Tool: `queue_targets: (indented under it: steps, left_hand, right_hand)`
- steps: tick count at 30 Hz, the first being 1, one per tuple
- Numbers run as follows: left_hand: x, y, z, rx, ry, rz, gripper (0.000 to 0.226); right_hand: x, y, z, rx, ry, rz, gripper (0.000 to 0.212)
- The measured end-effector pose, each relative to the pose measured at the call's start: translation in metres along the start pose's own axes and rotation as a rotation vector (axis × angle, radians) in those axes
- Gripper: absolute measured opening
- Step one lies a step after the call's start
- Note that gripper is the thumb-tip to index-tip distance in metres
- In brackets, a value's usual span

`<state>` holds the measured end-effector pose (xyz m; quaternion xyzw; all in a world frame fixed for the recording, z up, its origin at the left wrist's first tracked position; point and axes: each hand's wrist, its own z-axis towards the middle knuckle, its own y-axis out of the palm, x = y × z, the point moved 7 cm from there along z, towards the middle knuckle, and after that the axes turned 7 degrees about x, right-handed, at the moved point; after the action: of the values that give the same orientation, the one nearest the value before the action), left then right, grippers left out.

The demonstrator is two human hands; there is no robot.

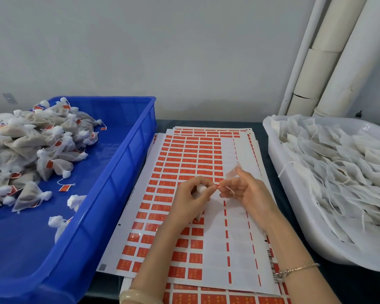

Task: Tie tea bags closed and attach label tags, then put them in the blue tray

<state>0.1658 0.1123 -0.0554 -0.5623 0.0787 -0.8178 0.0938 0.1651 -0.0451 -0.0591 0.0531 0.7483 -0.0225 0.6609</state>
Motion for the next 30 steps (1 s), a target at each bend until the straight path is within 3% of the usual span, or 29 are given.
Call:
queue_targets:
  steps: [4, 8, 21, 30]
  left_hand:
    - [0.003, 0.0, -0.001, 0.006, 0.029, 0.012, 0.012]
    - [0.003, 0.004, -0.002, -0.04, 0.012, 0.05, 0.016]
    - [0.013, 0.01, -0.004, -0.078, 0.054, -0.078, 0.014]
    - [0.007, 0.004, 0.001, 0.004, 0.001, -0.083, 0.004]
  right_hand:
    - [0.002, -0.012, 0.005, 0.158, 0.004, -0.076, 0.03]
    - [-0.003, -0.025, 0.005, 0.323, -0.112, -0.171, 0.012]
    - [0.006, -0.001, 0.0, 0.145, -0.121, -0.203, 0.005]
    - [0.01, -0.001, 0.001, 0.145, -0.054, -0.112, 0.008]
